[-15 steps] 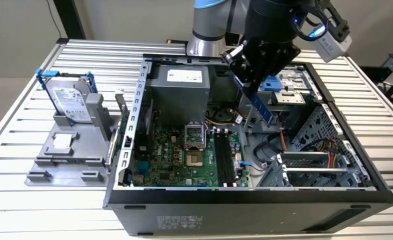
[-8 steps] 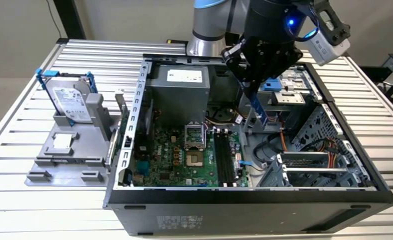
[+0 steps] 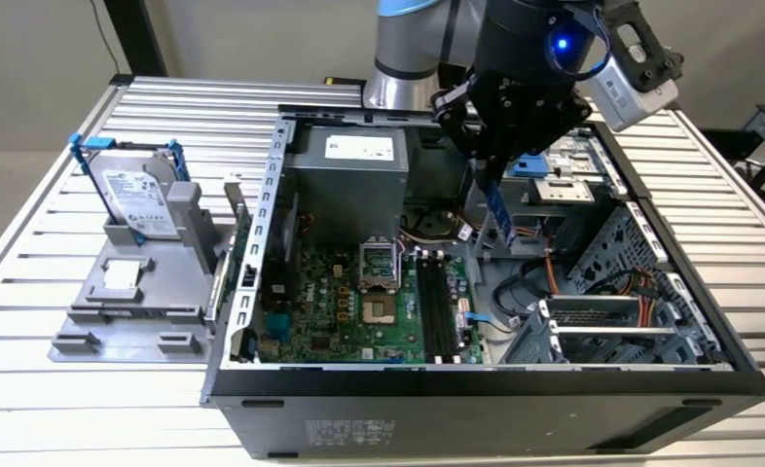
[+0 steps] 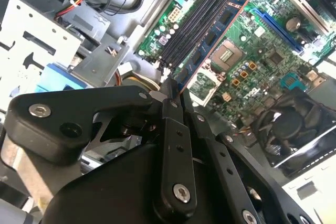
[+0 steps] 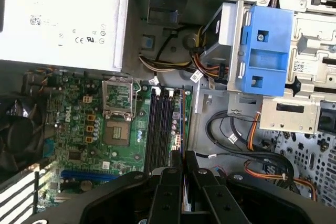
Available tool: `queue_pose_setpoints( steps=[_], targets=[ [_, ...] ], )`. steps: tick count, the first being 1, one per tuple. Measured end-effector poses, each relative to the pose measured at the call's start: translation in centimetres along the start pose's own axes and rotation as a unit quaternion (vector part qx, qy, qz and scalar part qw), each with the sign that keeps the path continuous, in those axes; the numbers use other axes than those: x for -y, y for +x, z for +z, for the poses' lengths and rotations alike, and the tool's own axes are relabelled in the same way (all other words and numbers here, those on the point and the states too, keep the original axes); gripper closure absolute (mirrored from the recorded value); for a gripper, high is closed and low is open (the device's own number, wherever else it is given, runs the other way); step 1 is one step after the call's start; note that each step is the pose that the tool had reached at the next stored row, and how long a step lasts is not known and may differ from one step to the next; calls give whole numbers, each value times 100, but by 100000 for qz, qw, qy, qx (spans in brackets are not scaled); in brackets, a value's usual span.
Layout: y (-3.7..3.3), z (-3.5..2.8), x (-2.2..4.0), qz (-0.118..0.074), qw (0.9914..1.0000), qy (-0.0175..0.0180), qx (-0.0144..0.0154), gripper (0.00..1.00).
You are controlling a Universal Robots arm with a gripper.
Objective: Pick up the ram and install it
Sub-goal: 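Insert the ram into the slot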
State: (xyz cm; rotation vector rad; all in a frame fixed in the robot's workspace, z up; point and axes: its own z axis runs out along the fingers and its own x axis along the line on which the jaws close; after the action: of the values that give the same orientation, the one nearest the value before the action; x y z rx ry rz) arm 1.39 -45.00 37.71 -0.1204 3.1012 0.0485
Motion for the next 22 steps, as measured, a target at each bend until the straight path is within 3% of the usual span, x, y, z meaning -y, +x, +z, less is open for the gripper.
queue_pose_setpoints(
  steps=[5,22],
  targets=[
    [1,42,1,13,100000,0,-53,100],
    [-7,341,24,561,99998,17,-82,100]
  ],
)
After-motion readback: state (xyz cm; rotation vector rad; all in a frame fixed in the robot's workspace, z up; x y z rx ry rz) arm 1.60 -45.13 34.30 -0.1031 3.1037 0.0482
